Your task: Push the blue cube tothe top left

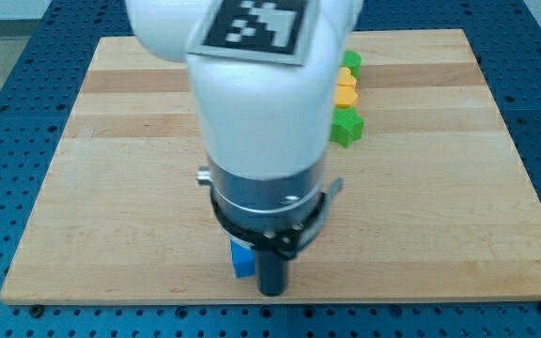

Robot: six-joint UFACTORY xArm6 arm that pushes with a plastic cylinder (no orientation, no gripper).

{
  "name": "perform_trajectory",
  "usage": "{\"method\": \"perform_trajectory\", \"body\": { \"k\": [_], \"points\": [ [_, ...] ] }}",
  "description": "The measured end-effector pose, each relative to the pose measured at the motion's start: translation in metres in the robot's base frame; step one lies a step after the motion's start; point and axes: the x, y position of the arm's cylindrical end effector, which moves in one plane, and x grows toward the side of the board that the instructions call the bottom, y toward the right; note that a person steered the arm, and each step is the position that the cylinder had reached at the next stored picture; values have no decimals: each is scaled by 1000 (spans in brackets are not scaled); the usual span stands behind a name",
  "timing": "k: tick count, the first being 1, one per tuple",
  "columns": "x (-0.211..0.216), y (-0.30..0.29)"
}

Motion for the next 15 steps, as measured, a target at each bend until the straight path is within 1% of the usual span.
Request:
{"method": "perform_trajectory", "body": {
  "k": [1, 2, 3, 4, 5, 6, 7, 8, 9, 10, 11, 12, 13, 14, 15],
  "points": [
    [-59, -33],
    [-143, -68],
    [-239, -100],
    [-305, -127],
    [-298, -110],
    [-238, -60],
    [-137, -36],
    [-92, -41],
    [-62, -59],
    [-60, -76],
    [-87, -95],
    [-145, -98],
    [-220, -98],
    [-280, -103],
    [-296, -125]
  ]
}}
